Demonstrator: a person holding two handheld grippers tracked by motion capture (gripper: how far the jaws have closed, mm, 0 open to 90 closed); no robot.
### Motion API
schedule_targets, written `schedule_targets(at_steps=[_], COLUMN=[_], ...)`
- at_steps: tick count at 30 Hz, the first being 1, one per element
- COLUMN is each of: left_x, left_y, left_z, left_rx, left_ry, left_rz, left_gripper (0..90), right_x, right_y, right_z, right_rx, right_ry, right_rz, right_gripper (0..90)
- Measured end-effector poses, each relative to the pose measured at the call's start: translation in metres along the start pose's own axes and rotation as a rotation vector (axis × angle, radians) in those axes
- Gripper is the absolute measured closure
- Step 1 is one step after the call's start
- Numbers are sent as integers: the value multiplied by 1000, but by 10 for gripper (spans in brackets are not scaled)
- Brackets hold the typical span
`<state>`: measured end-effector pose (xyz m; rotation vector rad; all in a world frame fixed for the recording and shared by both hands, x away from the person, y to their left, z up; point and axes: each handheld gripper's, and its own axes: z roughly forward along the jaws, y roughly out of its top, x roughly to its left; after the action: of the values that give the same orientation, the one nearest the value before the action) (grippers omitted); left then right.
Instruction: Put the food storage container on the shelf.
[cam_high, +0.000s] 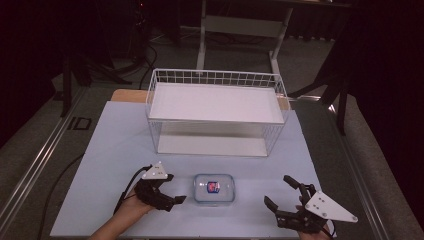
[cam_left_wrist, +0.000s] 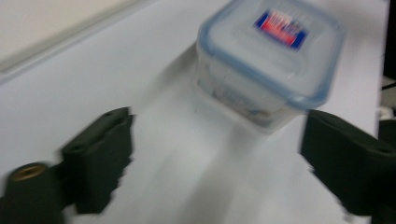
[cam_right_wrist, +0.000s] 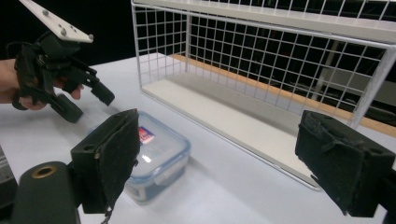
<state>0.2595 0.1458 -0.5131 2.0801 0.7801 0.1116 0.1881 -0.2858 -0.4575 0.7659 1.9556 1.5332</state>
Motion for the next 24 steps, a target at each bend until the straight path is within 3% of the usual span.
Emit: schedule_targets(at_steps=[2, 4, 7, 8, 10, 11, 13, 17, 18, 19, 20, 21, 24], left_x=[-1, -5, -12, -14, -14, -20, -22, -19, -19, -16, -16, -12, -9], left_y=[2, 12, 22, 25, 25, 34, 37, 43, 43, 44, 44, 44, 42], left_z=[-4, -14, -19, -20, -20, -16, -13, -4, -4, 3, 3, 10, 22], left_rx=[-17, -67, -105, -104, -104, -93, -91, -90, -90, -77, -77, -66, -25], left_ry=[-6, -9, -35, -41, -41, -50, -53, -62, -62, -78, -78, -99, -99], left_rz=[-13, -42, -41, -37, -37, -39, -43, -119, -119, -164, -164, -223, -275], left_gripper=[22, 21, 21, 21, 20, 20, 20, 21, 21, 21, 21, 21, 21], right_x=[1, 1, -2, -3, -4, -5, -5, -7, -7, -7, -7, -7, -7], right_y=[1, 6, 11, 14, 15, 14, 14, 12, 12, 13, 13, 14, 13], right_z=[1, 5, 9, 12, 14, 19, 25, 39, 39, 49, 49, 58, 73], right_rx=[0, 20, 31, 71, 84, 88, 145, 152, 152, 177, 177, 202, 292], right_ry=[10, 8, 3, 7, 24, 39, 48, 78, 78, 91, 91, 122, 162], right_rz=[10, 41, 79, 81, 81, 68, 64, 94, 94, 111, 111, 118, 175], right_gripper=[138, 132, 157, 147, 147, 177, 172, 159, 159, 142, 142, 140, 139])
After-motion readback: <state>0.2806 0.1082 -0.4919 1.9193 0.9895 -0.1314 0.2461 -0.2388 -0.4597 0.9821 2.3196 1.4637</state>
